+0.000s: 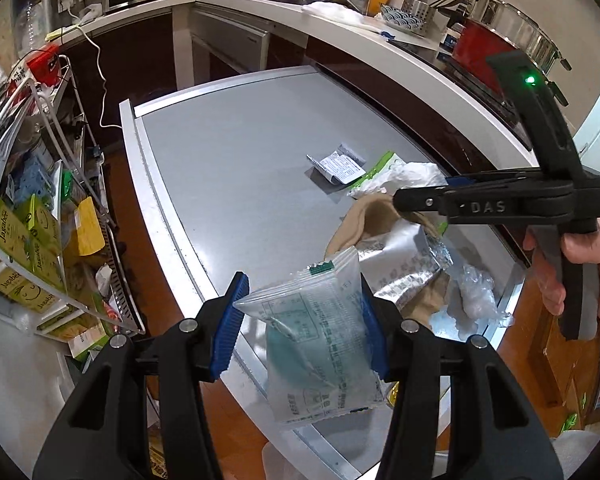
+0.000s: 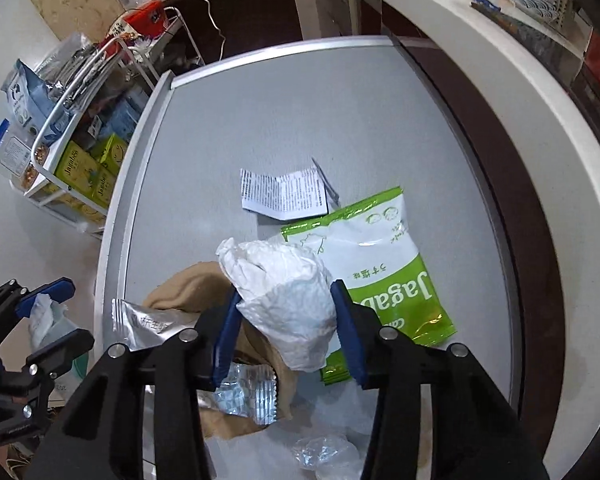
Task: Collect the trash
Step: 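Grasp the crumpled white tissue with the right tool, then carry the packet with left tool while right tool carries the tissue toward the bag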
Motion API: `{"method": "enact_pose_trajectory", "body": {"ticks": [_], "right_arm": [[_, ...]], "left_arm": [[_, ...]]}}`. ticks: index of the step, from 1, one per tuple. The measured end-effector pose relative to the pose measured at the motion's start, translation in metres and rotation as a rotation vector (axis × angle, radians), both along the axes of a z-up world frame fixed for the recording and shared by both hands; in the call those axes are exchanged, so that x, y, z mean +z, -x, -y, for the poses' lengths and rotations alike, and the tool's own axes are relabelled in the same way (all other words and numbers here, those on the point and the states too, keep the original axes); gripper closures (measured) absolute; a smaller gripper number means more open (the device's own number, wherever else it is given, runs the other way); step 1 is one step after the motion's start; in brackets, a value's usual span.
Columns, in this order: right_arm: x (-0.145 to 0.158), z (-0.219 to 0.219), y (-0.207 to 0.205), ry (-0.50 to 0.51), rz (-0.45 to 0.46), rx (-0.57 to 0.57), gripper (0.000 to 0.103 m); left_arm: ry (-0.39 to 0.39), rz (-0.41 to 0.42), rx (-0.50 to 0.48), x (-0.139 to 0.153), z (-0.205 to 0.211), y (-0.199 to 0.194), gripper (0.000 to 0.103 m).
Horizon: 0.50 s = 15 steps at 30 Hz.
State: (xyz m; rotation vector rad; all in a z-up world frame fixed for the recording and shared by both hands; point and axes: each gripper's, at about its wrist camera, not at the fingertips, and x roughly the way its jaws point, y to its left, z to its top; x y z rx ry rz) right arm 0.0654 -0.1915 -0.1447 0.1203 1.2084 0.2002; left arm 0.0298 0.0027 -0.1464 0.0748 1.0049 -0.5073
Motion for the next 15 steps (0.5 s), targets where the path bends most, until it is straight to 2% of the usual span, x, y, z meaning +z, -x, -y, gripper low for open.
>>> {"method": "enact_pose_trajectory", "body": {"ticks": [15], "right_arm": [[0.037,0.031,0.019,-0.063,0.074,-0.061,0.06]], "left_arm": [[0.025,0.028,0.018,0.016,-0.002,0.001,0.05]]}}
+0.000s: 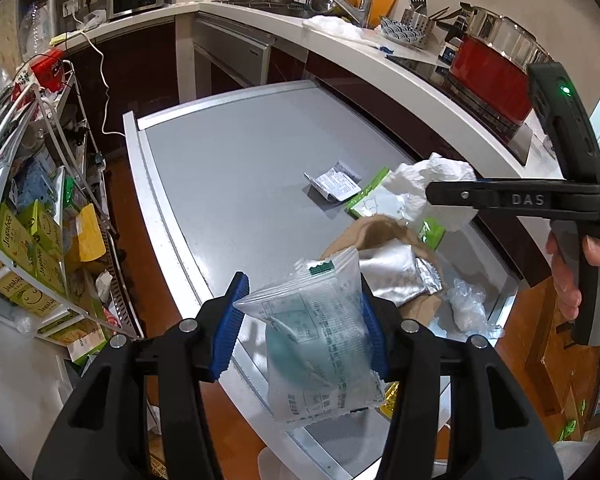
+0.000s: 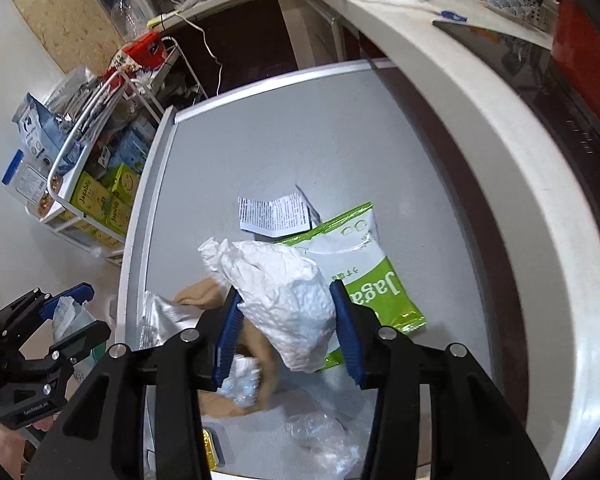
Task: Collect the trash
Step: 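Carry the packet with left tool while right tool carries the tissue toward the bag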
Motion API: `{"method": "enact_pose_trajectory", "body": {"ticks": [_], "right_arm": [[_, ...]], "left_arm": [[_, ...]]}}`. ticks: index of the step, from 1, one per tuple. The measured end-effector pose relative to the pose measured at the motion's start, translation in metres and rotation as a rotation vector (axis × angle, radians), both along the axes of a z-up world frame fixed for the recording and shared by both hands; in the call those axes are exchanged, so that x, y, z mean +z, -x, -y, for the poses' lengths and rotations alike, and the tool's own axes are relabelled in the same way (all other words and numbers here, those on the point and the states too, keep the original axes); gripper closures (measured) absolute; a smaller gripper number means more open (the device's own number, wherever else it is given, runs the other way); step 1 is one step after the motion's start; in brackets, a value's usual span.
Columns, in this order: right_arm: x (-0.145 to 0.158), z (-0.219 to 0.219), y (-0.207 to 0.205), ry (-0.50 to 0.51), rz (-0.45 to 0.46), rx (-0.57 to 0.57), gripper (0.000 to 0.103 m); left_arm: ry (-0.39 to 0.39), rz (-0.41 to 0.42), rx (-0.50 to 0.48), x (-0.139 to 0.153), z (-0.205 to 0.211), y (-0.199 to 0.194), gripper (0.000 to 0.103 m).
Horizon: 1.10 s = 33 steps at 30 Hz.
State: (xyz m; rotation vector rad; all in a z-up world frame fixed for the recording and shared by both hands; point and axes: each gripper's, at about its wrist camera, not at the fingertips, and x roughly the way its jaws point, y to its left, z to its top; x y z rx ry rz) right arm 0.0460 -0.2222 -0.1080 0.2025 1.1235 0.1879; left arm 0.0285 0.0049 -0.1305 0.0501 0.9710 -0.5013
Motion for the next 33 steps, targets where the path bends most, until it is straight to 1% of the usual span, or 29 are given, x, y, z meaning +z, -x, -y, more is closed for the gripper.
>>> {"method": "enact_pose_trajectory", "body": {"ticks": [3,10,16,21,28,33], "right_arm": [[0.011,0.002,0.006,-0.004,0.027,-0.006,0.06],[0.049,0.01,0.029,0.003,0.119,0.0,0.06],[0.077,0.013,0.05,0.003,0.191,0.01,0.06],[0.099,0.017,0.075,0.003,0.244,0.031,0.06],[0.121,0.02,0.12,-0.006,0.29,0.081,0.06],[0.125,0.024,0.151,-0.002,0.296,0.111,0.06]], "left_arm": [[0.015,0.018,0.01,0.009,-0.003,0.003,0.05],[0.039,0.074,0.027,0.034,-0.004,0.014,0.05],[0.039,0.113,0.045,0.052,0.0,0.027,0.05],[0.029,0.148,0.057,0.066,0.005,0.043,0.05],[0.066,0.194,0.062,0.088,0.01,0.075,0.05],[0.079,0.209,0.064,0.094,0.017,0.1,0.05]]}}
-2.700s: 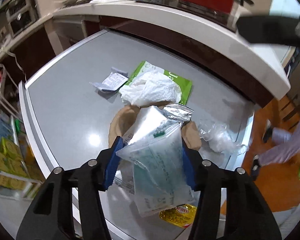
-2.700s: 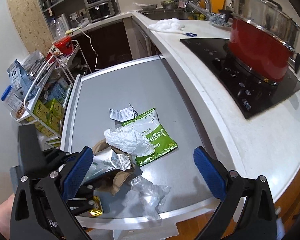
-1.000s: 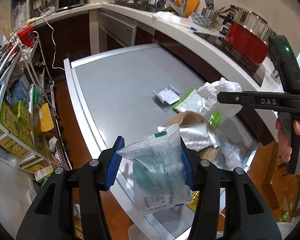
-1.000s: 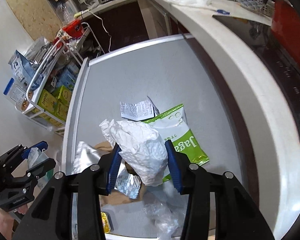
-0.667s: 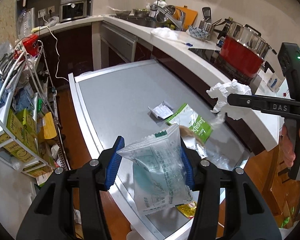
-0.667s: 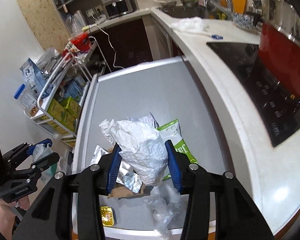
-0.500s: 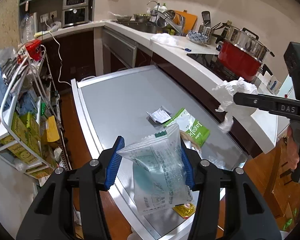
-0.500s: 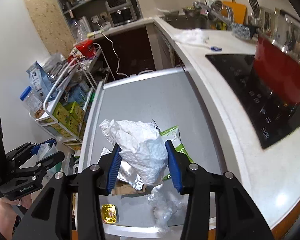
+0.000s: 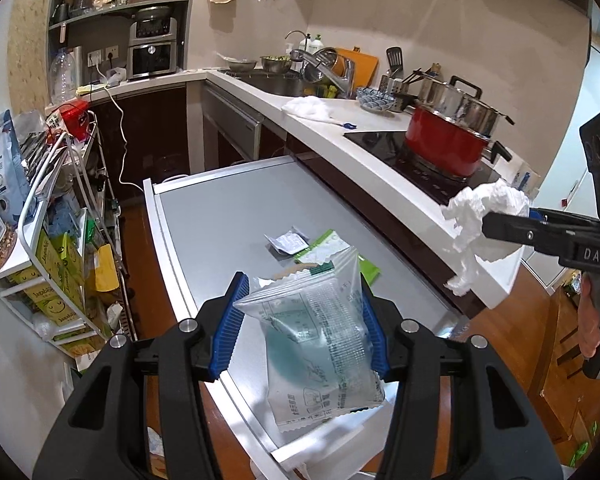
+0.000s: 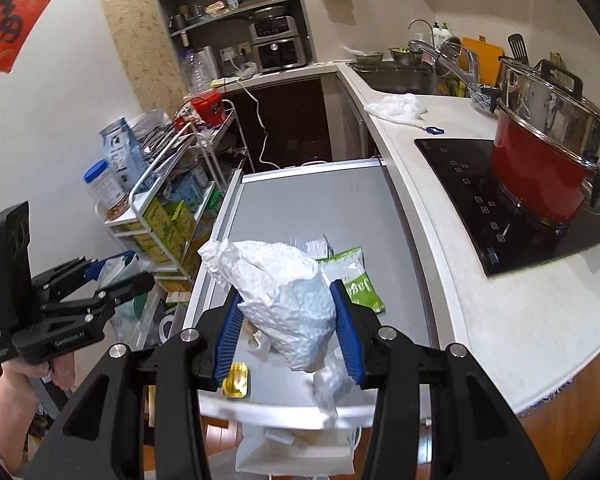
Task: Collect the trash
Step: 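Carry the packet with left tool while right tool carries the tissue toward the bag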
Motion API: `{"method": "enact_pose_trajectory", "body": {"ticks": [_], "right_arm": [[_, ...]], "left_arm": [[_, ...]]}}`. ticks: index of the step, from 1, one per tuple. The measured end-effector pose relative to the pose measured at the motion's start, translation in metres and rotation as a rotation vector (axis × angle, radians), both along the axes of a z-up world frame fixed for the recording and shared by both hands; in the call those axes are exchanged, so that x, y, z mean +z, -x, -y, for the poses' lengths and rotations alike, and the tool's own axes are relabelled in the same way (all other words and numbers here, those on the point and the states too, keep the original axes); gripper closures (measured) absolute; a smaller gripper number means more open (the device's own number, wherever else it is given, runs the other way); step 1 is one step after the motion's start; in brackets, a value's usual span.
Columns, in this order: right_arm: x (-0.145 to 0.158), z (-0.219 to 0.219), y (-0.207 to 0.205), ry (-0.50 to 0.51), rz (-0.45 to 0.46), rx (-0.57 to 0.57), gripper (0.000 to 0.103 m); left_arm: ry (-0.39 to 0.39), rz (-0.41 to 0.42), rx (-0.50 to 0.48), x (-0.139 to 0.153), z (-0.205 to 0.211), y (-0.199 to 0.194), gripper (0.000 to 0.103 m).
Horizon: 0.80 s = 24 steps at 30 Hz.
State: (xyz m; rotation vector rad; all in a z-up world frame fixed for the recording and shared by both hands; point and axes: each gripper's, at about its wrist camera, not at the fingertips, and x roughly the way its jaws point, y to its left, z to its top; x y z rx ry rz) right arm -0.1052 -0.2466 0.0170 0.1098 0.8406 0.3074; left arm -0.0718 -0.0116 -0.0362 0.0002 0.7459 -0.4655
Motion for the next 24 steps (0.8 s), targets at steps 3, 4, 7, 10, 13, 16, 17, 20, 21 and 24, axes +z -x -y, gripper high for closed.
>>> {"method": "enact_pose_trajectory", "body": {"ticks": [3,4,7,10,13,16,17,20,21,24], "right_arm": [[-0.002,0.004,0.017,-0.009,-0.012,0.012,0.06],[-0.003,0.006,0.024,-0.013,-0.018,0.018,0.06],[-0.011,0.009,0.041,-0.005,-0.042,0.03,0.06],[-0.023,0.012,0.059,-0.004,-0.079,0.047,0.06],[-0.043,0.012,0.074,0.014,-0.132,0.062,0.06],[-0.071,0.009,0.086,0.026,-0.205,0.072,0.06],[-0.078,0.008,0.088,0.026,-0.221,0.075,0.06],[-0.111,0.005,0.094,0.028,-0.292,0.083,0.06],[-0.123,0.004,0.095,0.026,-0.318,0.085,0.06],[-0.158,0.001,0.095,0.025,-0.382,0.081,0.06]], "left_arm": [[0.001,0.001,-0.001,0.001,0.004,0.016,0.05],[0.001,0.0,-0.002,0.0,0.006,0.022,0.05],[-0.002,-0.005,-0.005,-0.002,0.01,0.038,0.05],[-0.002,-0.024,-0.017,-0.009,0.016,0.056,0.05],[-0.004,-0.058,-0.033,-0.023,0.023,0.073,0.05],[0.002,-0.106,-0.063,-0.044,0.03,0.088,0.05],[0.011,-0.124,-0.077,-0.053,0.032,0.092,0.05],[-0.007,-0.186,-0.096,-0.083,0.042,0.099,0.05],[-0.015,-0.198,-0.098,-0.09,0.044,0.1,0.05],[-0.04,-0.236,-0.107,-0.119,0.051,0.103,0.05]]}}
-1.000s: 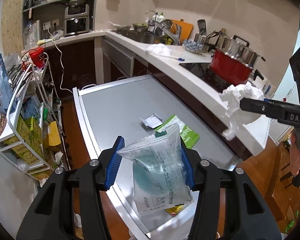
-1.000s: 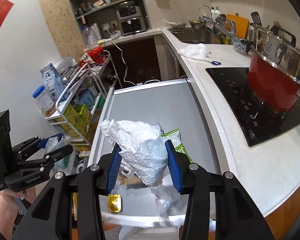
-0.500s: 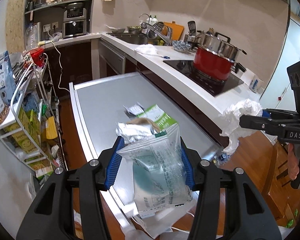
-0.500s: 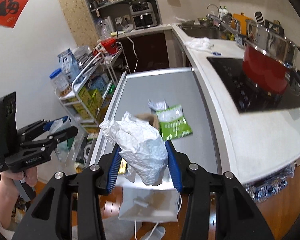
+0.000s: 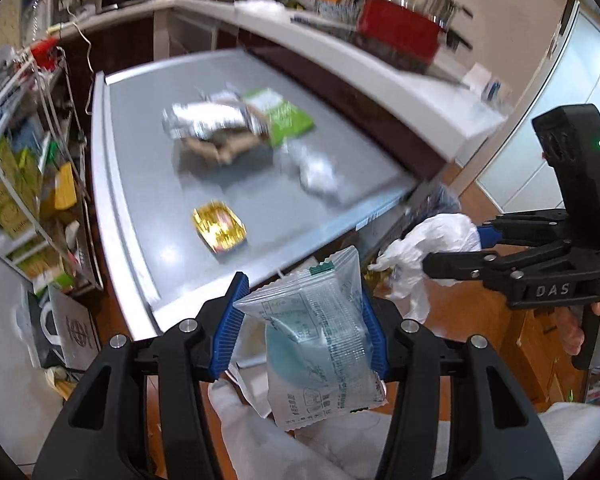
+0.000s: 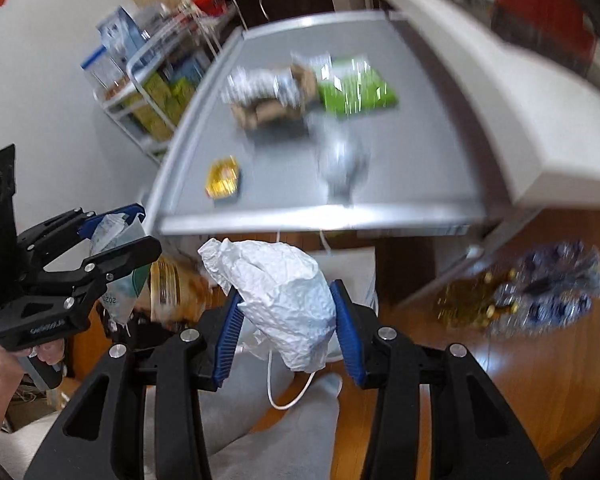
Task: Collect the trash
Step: 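Carry the packet with left tool while right tool carries the tissue toward the bag, then open left tool over the paper bag while right tool releases the tissue into it, then raise both tools back over the remaining trash on the table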
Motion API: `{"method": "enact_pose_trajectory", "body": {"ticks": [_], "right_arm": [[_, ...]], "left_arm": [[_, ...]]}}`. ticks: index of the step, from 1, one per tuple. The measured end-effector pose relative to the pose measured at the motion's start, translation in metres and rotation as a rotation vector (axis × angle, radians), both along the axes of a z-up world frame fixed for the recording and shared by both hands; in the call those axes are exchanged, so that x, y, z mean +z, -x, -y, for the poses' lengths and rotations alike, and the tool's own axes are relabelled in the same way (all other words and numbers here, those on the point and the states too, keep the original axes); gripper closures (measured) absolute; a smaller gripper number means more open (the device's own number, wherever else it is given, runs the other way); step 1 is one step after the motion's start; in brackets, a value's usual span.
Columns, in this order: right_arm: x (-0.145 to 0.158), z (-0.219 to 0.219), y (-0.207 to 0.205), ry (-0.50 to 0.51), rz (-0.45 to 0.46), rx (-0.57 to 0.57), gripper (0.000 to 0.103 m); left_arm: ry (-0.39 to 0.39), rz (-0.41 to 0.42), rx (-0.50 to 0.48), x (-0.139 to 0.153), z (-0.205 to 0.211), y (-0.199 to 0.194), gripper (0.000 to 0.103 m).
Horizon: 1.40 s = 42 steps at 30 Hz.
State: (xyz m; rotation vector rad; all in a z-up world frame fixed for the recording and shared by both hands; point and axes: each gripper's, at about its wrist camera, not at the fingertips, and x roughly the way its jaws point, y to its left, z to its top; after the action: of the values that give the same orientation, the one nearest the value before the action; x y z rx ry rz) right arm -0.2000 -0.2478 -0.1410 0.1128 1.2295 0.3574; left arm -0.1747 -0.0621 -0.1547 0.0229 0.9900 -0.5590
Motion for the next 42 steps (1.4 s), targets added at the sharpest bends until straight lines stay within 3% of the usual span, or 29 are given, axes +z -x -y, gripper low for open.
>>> {"method": "enact_pose_trajectory", "body": {"ticks": [3,10,11,15,25,33,35,38,40,42], "right_arm": [[-0.033,-0.003,-0.007,-0.013,-0.059,-0.023,0.06],[-0.07,-0.01,-0.026,-0.012,-0.12,-0.043,0.058],[-0.071,-0.009,-0.027,-0.009,-0.122,-0.049,0.058],[-0.068,-0.009,-0.031,0.005,-0.099,-0.054,0.035],[-0.068,-0.002,-0.034,-0.016,-0.113,-0.052,0.033],[-0.032,-0.003,-0.022,0.069,-0.018,-0.012,0.033],[-0.017,-0.004,-0.02,0.1,0.028,-0.008,0.032],[0.005,-0.004,-0.023,0.138,0.111,-0.019,0.021],[0.017,-0.004,-0.033,0.159,0.164,-0.043,0.011],[0.023,-0.004,-0.048,0.169,0.19,-0.064,0.01]], "left_arm": [[-0.016,-0.023,-0.003,-0.021,0.005,-0.001,0.05],[-0.028,-0.044,0.022,-0.043,0.01,-0.012,0.048],[-0.024,-0.048,0.022,-0.044,0.01,-0.013,0.047],[-0.03,-0.039,0.017,-0.042,0.011,-0.014,0.04],[-0.027,-0.039,0.034,-0.037,0.007,-0.02,0.036],[-0.045,-0.006,0.078,-0.02,-0.012,-0.018,0.036],[-0.056,0.014,0.095,-0.013,-0.017,-0.019,0.025],[-0.055,0.049,0.128,-0.003,-0.026,-0.024,0.015],[-0.057,0.059,0.144,0.001,-0.029,-0.03,0.014],[-0.08,0.069,0.162,0.003,-0.029,-0.041,0.014]]}}
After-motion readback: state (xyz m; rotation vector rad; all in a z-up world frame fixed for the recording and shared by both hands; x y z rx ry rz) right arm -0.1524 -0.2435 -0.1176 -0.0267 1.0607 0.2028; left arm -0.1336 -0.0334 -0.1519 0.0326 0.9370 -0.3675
